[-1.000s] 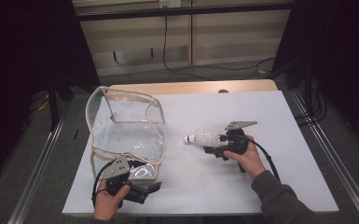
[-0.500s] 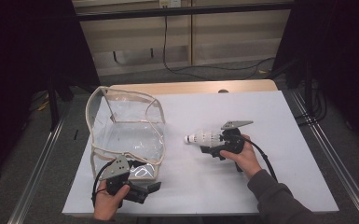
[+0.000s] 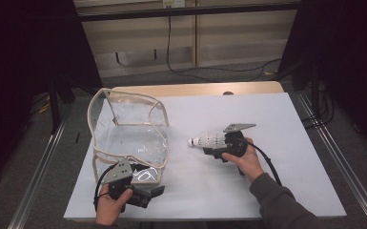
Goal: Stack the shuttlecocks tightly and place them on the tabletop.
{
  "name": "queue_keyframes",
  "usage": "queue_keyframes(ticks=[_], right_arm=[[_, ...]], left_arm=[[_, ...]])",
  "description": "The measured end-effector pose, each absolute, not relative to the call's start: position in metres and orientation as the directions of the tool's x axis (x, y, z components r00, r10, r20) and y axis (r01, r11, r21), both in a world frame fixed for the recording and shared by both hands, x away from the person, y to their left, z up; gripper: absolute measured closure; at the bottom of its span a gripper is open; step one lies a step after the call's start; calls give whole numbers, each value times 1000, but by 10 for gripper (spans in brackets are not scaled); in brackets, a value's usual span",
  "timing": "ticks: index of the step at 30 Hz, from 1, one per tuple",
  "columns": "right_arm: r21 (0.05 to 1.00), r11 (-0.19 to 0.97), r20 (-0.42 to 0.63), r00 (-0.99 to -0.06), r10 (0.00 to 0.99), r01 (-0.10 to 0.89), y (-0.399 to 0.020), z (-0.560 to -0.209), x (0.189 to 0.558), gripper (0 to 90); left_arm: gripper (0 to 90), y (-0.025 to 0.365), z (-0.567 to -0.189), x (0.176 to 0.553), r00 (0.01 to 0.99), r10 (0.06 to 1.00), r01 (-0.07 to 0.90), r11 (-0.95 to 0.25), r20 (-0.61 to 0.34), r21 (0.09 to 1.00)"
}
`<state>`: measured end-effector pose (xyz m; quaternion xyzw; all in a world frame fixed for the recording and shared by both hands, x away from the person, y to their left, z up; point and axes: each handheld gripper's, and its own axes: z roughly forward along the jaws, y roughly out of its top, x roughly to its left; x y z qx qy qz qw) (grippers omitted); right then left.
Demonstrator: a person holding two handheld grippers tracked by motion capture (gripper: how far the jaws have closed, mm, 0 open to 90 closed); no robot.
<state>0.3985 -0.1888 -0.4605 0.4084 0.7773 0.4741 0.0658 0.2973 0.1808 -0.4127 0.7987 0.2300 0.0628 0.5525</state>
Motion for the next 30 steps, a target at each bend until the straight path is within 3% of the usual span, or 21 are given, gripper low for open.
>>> queue_keyframes(ticks=[6,16,19,22,30], right_arm=[[790,195,297,-641,708,582,-188,-461,400,389],[796,194,280,-632,722,574,-188,-462,401,572],[798,208,258,-633,730,565,-188,-462,401,648],[804,217,249,-644,723,554,-188,-462,400,792],[807,231,232,-652,722,543,-188,-459,400,837]], left_arm=[[32,181,-413,297,886,437,298,-282,-154,912],[32,181,-413,298,887,437,296,-285,-151,912],[32,181,-413,297,887,437,296,-284,-152,912],[32,181,-412,298,887,437,294,-286,-149,912],[32,181,-412,298,888,436,293,-287,-148,912]])
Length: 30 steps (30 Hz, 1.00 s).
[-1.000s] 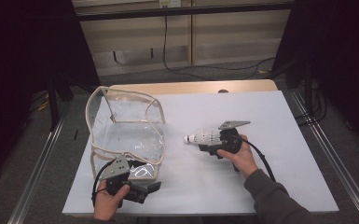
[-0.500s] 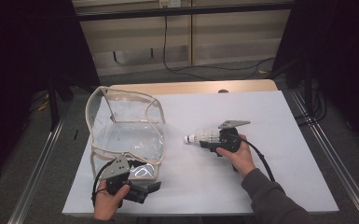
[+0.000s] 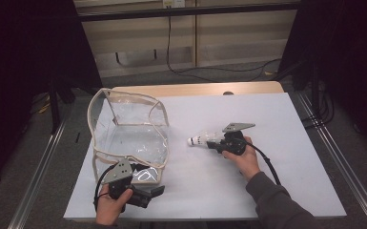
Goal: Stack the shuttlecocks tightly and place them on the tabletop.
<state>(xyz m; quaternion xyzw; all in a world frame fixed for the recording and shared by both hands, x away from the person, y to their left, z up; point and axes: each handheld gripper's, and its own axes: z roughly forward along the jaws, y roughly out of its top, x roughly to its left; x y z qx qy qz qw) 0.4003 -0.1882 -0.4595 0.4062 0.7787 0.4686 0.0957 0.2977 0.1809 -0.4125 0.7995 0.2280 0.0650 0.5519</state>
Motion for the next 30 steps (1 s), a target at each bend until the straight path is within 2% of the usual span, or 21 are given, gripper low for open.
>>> queue_keyframes(ticks=[4,20,30], right_arm=[[816,231,228,-662,714,530,-190,-456,400,876],[814,194,284,-666,690,548,-200,-440,395,880],[818,213,269,-684,678,534,-203,-418,389,879]], left_arm=[[31,181,-413,298,887,437,293,-286,-148,913],[31,181,-413,296,889,433,289,-285,-146,914],[30,180,-413,296,889,434,290,-283,-147,914]])
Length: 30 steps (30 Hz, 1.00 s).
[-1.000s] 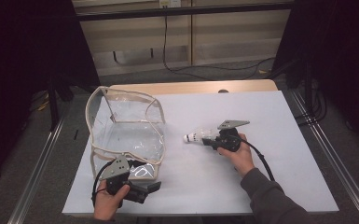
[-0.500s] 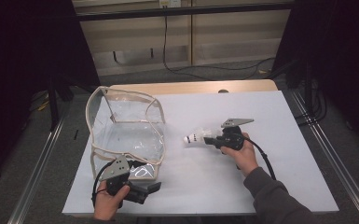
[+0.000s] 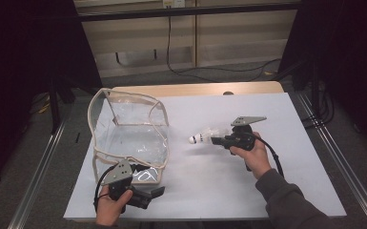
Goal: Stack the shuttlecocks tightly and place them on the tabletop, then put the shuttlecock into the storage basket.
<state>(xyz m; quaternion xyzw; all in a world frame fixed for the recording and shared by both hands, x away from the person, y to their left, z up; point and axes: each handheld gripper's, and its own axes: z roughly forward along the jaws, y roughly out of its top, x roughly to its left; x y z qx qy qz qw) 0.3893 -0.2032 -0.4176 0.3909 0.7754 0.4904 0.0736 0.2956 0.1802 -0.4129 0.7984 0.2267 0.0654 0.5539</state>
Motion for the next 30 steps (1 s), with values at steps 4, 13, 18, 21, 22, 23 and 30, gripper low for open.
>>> queue_keyframes(ticks=[4,13,18,21,22,23,30], right_arm=[[819,212,272,-686,675,533,-205,-410,388,878],[823,221,262,-696,669,523,-205,-400,388,877],[824,221,265,-699,664,522,-202,-401,390,877],[821,223,267,-700,662,525,-201,-401,390,876],[821,223,270,-701,660,526,-202,-401,390,876],[820,221,271,-698,663,528,-202,-401,390,876],[822,217,273,-699,661,526,-201,-399,388,876]], left_arm=[[29,180,-413,296,887,438,291,-283,-147,914],[28,180,-413,295,888,435,292,-283,-149,913],[28,179,-413,296,885,440,294,-281,-150,913],[28,179,-413,296,886,439,291,-282,-147,914],[28,179,-413,297,887,436,293,-281,-150,914],[28,179,-413,297,887,436,293,-284,-149,913],[29,180,-412,296,888,435,290,-287,-146,913]])
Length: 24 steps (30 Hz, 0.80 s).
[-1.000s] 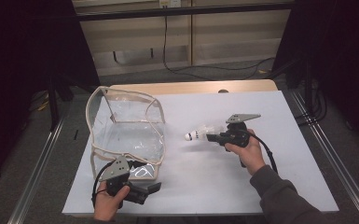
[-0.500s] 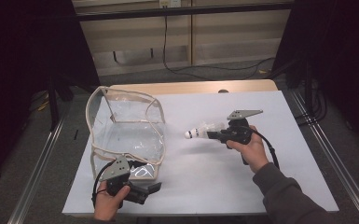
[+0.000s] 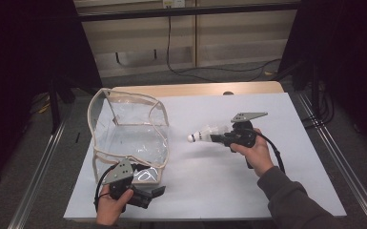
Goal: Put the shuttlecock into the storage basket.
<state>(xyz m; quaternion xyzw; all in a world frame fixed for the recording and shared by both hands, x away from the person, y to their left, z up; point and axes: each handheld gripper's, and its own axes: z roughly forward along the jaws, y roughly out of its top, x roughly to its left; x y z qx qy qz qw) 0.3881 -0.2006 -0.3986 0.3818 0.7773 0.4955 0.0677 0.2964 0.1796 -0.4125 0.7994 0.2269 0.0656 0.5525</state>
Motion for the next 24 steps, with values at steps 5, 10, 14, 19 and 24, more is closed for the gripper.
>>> queue_keyframes(ticks=[5,10,14,19,24], right_arm=[[824,221,272,-706,653,522,-198,-394,388,875],[825,226,269,-711,650,519,-196,-387,389,875],[825,237,262,-718,645,514,-194,-381,390,875],[824,246,257,-725,639,510,-191,-374,391,875],[829,250,250,-733,633,499,-189,-367,392,875]], left_arm=[[28,180,-413,296,890,433,290,-288,-145,913],[30,180,-413,296,889,434,292,-285,-148,913],[28,180,-413,296,889,433,292,-284,-149,913],[28,180,-413,296,890,431,288,-287,-145,913],[29,179,-413,295,890,433,289,-289,-145,913]])
